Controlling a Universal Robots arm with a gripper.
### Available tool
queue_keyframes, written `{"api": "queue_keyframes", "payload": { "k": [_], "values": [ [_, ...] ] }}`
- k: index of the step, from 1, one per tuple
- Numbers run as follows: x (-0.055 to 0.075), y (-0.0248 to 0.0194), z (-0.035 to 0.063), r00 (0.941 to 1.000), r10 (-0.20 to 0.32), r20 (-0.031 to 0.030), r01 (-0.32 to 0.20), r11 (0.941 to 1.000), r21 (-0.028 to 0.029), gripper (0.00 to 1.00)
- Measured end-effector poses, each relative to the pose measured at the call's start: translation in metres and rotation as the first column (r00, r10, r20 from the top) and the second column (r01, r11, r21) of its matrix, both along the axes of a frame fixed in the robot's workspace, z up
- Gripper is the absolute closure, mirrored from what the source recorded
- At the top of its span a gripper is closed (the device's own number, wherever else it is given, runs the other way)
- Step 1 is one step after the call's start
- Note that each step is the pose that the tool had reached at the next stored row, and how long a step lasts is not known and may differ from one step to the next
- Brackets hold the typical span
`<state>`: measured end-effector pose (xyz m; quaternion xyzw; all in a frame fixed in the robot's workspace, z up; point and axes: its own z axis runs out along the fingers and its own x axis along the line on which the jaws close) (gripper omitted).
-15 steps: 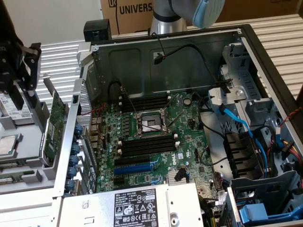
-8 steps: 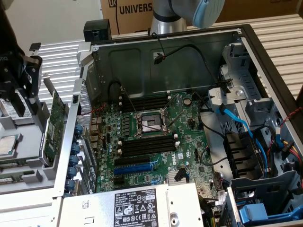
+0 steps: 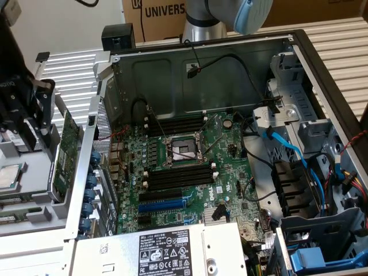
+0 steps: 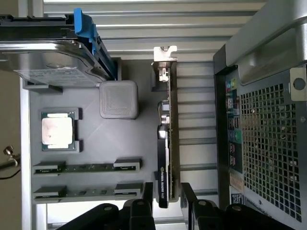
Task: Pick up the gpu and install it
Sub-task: 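Pick up the gpu and move the gpu toward the slot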
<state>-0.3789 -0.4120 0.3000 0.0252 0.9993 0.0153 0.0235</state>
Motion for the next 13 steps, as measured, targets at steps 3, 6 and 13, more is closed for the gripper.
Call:
{"api": "queue_keyframes", "payload": {
  "k": [3,6,13],
  "values": [
    [-0.001,-0.0005,-0.0051,0.9997,0.000,0.0236,0.000,1.0000,0.0011,0.64],
    [-0.004,-0.0020,-0.0112,0.9990,0.000,0.0446,0.000,1.0000,0.0022,0.64],
    [-0.005,-0.0022,-0.0314,0.9985,0.000,0.0543,0.000,1.0000,0.0046,0.64]
  ]
}}
